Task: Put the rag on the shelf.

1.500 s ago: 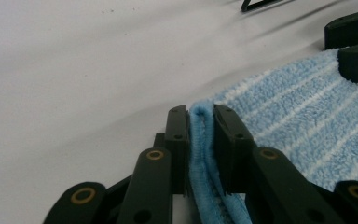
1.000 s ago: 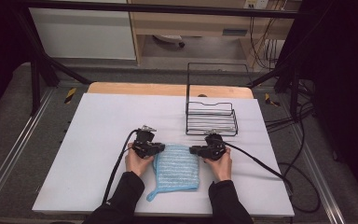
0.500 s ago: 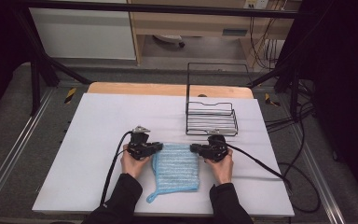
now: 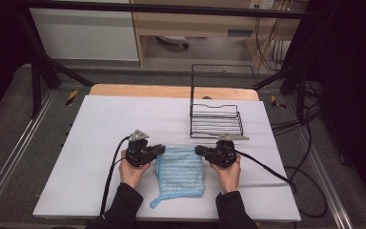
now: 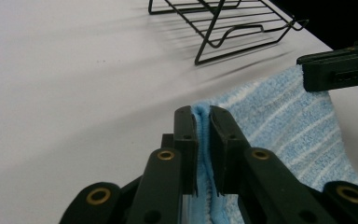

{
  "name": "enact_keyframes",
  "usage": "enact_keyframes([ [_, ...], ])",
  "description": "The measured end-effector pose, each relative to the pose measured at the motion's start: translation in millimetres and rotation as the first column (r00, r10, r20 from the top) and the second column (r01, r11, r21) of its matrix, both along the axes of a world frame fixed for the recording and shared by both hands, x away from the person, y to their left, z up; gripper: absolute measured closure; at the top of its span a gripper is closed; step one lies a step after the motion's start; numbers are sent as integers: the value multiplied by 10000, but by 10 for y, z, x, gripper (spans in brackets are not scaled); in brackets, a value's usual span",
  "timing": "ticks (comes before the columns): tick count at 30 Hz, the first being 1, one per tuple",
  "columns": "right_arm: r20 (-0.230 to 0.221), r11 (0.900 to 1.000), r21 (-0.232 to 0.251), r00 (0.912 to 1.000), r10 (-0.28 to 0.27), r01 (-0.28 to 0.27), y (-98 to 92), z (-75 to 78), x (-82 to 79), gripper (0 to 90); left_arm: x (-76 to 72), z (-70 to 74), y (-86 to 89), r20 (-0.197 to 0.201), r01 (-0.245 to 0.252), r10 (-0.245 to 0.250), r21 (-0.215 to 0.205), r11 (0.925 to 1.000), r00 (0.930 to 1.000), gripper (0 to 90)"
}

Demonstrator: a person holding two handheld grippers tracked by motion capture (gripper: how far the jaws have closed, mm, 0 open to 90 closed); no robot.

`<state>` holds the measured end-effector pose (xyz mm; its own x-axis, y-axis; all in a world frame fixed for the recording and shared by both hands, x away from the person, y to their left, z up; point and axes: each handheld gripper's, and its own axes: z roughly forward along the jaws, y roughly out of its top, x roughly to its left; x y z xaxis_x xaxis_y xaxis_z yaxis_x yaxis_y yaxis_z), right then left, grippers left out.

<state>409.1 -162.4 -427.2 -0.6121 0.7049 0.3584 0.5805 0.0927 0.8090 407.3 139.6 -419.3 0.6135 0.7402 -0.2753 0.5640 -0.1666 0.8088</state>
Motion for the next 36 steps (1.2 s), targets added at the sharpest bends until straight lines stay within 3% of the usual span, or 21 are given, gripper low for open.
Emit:
enact_keyframes([
  [11,741,9990,450,9972,-101,67,-54,121,-137,823,-137,166,-12,793,5,9,-181,9998,9968,815],
  [20,1197,9989,448,9927,-152,99,-66,212,-209,824,-213,272,-15,1242,21,13,-266,9996,9923,815],
  [33,2099,9982,593,9775,-216,93,-64,490,-338,824,-309,488,7,1896,18,128,-765,9971,9818,814],
  [36,2433,9982,594,9696,-264,123,-64,576,-372,825,-323,544,9,2083,10,178,-899,9959,9779,815],
])
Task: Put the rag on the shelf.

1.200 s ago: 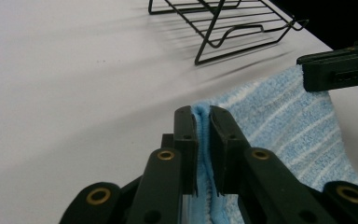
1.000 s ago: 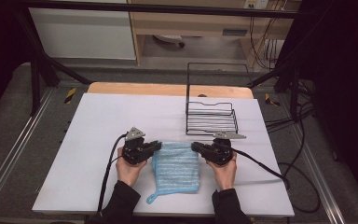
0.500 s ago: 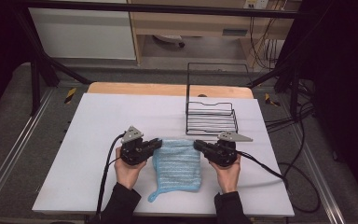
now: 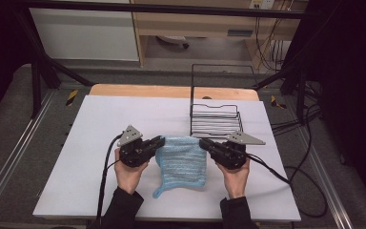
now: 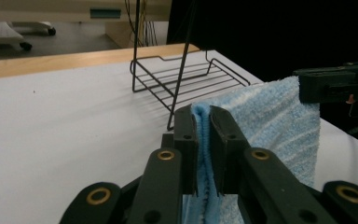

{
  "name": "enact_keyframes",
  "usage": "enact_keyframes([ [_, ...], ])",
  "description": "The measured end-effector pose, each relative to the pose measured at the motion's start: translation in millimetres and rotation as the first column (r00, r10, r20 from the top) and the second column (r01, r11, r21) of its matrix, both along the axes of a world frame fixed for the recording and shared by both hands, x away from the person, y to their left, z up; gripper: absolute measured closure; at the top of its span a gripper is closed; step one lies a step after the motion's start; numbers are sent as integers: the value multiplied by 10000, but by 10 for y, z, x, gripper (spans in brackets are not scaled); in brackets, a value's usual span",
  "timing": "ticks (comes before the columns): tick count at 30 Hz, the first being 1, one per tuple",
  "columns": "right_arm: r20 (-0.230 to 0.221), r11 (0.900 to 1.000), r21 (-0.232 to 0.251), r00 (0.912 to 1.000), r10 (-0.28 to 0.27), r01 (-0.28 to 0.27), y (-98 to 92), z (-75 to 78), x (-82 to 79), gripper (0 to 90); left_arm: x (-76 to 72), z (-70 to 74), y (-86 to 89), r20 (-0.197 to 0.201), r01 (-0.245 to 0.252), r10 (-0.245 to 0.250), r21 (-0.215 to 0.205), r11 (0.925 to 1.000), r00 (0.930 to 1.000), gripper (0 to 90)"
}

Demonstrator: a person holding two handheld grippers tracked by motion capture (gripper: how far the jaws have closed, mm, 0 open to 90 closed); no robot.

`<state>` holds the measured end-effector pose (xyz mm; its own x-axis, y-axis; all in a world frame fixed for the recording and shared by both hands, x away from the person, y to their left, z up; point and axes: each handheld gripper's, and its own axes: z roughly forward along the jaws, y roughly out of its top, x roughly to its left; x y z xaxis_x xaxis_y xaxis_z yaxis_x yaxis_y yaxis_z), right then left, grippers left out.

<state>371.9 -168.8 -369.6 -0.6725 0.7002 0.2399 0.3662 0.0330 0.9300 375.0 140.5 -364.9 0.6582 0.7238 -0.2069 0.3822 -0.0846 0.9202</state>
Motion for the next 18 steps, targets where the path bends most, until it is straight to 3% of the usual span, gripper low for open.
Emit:
enact_keyframes([
  [10,723,9997,89,9972,-215,209,14,185,-88,826,-55,175,-4,687,-108,132,-354,9993,9975,815],
  [18,1349,9990,247,9900,-408,378,1,375,-148,826,-59,351,-30,1151,-107,162,-481,9988,9932,815],
])
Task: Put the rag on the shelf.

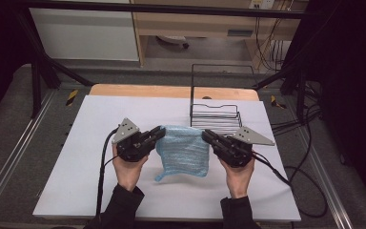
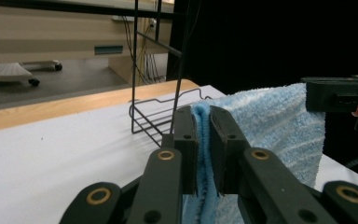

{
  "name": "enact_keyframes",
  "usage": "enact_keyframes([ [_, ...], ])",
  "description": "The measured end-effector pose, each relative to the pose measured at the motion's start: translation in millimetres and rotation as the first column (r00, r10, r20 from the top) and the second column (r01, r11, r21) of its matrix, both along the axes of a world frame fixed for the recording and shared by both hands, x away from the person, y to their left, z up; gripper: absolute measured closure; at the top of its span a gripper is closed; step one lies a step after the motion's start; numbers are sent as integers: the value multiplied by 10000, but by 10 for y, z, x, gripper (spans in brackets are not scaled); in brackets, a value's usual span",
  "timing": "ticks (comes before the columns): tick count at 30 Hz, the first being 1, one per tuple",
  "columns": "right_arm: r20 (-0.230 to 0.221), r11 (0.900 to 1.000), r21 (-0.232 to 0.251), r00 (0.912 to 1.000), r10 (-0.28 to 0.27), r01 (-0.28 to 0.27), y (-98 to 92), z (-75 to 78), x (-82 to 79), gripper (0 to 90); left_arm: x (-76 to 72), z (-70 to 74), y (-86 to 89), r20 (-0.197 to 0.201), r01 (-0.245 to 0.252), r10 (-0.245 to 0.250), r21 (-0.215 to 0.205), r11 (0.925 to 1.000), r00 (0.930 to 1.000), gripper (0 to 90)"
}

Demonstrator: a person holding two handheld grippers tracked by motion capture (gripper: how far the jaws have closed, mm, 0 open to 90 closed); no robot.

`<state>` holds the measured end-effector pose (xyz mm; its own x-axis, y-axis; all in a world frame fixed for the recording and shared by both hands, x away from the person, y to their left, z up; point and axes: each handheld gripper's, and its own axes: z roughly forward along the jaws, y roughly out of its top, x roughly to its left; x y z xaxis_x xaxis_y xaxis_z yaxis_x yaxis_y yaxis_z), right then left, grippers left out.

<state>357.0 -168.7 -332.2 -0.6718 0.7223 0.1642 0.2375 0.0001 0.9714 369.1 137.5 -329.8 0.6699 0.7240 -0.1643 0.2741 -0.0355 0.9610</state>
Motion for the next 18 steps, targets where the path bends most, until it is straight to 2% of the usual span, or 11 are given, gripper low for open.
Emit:
enact_keyframes([
  [9,497,9998,96,9986,-182,177,-30,155,-33,827,-1,183,-31,404,85,-72,-328,9994,9992,815],
  [18,1061,9988,267,9934,-435,409,-55,348,-55,828,1,374,-66,920,124,-67,-616,9980,9957,814],
])
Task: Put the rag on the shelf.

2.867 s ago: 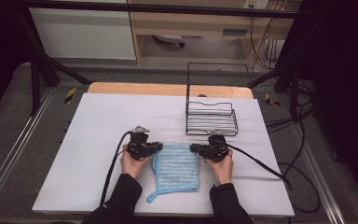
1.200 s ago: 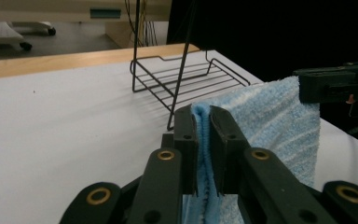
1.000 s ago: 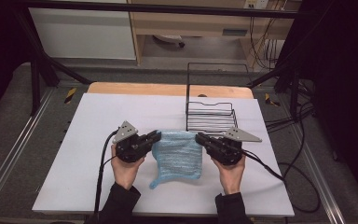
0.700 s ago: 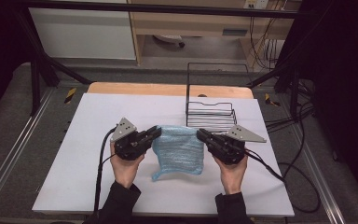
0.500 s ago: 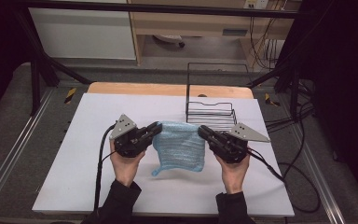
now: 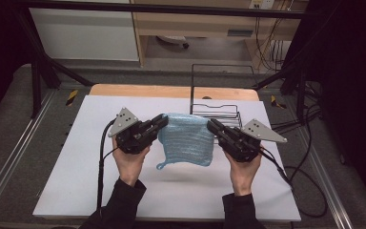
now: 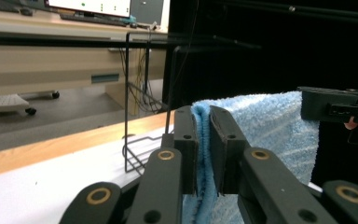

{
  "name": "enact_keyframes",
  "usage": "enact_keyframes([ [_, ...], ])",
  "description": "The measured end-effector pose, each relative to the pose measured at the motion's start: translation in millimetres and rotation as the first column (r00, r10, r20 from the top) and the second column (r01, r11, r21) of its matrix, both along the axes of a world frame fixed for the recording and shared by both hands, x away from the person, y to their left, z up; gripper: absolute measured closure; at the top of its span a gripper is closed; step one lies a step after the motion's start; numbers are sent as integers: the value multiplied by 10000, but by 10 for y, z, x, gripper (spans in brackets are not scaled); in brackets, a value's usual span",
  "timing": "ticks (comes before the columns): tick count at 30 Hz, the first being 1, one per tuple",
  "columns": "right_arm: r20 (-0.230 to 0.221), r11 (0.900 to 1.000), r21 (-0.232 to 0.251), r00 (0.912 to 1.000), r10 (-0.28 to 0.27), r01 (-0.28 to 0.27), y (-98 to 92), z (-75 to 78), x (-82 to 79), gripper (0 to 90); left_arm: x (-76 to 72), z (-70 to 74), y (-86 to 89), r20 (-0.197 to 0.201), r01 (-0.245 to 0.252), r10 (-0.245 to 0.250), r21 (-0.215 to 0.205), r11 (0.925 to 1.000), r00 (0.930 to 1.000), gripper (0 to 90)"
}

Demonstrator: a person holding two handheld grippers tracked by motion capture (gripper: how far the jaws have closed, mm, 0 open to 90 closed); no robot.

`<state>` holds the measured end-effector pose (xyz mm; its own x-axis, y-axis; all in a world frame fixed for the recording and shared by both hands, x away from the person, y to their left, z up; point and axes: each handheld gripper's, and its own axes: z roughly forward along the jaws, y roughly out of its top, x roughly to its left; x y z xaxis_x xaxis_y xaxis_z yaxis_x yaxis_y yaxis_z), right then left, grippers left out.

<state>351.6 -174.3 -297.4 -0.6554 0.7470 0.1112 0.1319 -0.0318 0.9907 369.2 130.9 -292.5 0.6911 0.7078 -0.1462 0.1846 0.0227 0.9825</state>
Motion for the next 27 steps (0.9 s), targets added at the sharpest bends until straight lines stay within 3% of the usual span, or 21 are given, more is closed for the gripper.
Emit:
enact_keyframes([
  [15,816,9985,210,9953,-513,497,-70,341,11,830,68,313,-126,758,67,-21,-601,9982,9971,815],
  [27,1291,9955,264,9872,-933,906,-163,608,51,833,165,479,-251,979,282,-184,-995,9946,9950,815],
])
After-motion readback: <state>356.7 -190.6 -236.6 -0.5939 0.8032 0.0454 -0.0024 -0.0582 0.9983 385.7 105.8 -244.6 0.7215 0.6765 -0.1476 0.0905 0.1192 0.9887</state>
